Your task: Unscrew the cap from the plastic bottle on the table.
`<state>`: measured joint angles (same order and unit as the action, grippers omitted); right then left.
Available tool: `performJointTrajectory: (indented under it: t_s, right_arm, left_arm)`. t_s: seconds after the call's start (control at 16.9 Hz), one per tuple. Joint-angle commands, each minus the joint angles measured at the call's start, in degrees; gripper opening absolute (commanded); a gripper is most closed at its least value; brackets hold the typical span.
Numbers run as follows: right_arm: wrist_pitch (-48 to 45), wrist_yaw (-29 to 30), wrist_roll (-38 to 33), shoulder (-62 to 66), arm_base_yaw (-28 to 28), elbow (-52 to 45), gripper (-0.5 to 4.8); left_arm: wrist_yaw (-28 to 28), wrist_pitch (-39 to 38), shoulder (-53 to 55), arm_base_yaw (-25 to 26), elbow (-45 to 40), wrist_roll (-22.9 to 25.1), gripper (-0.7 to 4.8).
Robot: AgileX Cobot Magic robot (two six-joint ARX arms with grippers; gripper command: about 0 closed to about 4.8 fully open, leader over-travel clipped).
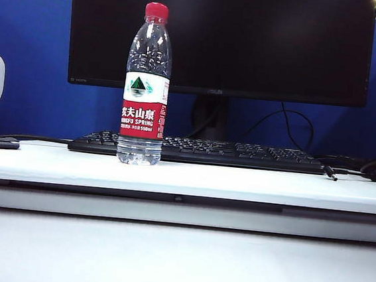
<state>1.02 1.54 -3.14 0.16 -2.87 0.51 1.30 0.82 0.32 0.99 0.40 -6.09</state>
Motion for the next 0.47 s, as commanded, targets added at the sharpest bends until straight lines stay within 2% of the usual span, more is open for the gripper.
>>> performJointTrajectory:
  t_s: [0.06, 0.36, 0.41, 0.47]
  right_arm:
    - [-0.81, -0.13, 0.20, -0.07, 0.00, -0.17, -0.03]
    - [-0.68, 0.13, 0.15, -0.07, 0.00, -0.17, -0.03]
    - [-1.05, 0.74, -1.86, -0.07, 0.00, -0.17, -0.03]
    - [-2.49, 2.89, -6.88, -0.07, 0.02, -0.17, -0.01]
  left_arm:
    - [-0.02, 0.66, -0.13, 0.11, 0.02, 0.09, -0.04]
    - [0.02, 1.49, -0.13, 0.11, 0.02, 0.04, -0.04]
    - [0.26, 1.46, -0.13, 0.11, 0.02, -0.13, -0.04]
    - [0.96, 2.19, -0.13, 0.11, 0.02, -3.08, -0.04]
